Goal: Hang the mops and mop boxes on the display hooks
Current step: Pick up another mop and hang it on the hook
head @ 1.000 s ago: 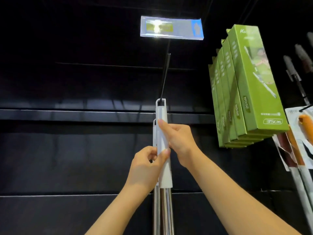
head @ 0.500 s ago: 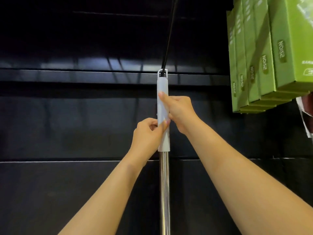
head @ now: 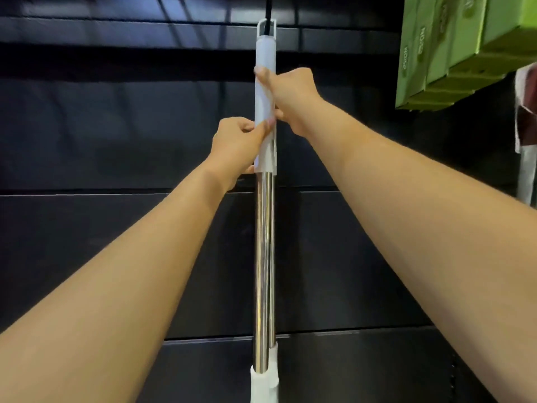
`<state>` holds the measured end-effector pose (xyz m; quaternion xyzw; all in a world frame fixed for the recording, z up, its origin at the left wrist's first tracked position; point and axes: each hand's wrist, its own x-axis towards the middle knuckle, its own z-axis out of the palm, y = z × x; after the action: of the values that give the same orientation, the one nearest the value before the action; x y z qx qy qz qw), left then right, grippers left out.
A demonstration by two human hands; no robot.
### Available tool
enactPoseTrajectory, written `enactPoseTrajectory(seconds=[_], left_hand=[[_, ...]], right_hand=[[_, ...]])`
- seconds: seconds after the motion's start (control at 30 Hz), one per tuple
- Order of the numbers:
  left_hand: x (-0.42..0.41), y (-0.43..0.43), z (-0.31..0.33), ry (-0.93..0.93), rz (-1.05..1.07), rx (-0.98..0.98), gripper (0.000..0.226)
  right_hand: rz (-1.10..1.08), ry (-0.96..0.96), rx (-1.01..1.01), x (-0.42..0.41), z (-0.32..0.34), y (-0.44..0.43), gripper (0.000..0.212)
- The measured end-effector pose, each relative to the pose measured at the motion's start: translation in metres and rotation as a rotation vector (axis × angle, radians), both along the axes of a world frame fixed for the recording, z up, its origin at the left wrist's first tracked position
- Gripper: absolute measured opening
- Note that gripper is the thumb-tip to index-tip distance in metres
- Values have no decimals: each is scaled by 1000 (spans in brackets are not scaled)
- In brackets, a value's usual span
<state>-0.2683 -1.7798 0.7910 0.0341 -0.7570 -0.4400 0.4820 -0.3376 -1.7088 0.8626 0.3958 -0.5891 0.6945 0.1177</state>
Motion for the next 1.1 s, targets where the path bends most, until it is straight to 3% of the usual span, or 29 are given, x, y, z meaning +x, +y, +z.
enactPoseTrajectory(seconds=[0.17,0.3,0.4,0.6,0.8,1.0,1.1], left_hand=[[9,8,3,-107,91,-3,33],[14,17,-38,-190,338,-51,23],[22,25,-95,-300,534,-117,46],[43,43,-223,-493,679,-256,70],[85,80,-345,-764,722,-226,73],[159,150,-479,-1113,641,-241,75],[196,185,-530,-1186,588,-282,91]], right_hand=[[-178,107,62,9,-17,9,40],[-281,146,111,-1,-82,33,34],[-296,155,297,-7,-149,59,45],[-232,184,712,-13,-273,93,73],[-175,164,996,7,-400,141,68],[-102,-79,1283,54,-547,217,66],[-89,-163,1341,82,-595,257,67]])
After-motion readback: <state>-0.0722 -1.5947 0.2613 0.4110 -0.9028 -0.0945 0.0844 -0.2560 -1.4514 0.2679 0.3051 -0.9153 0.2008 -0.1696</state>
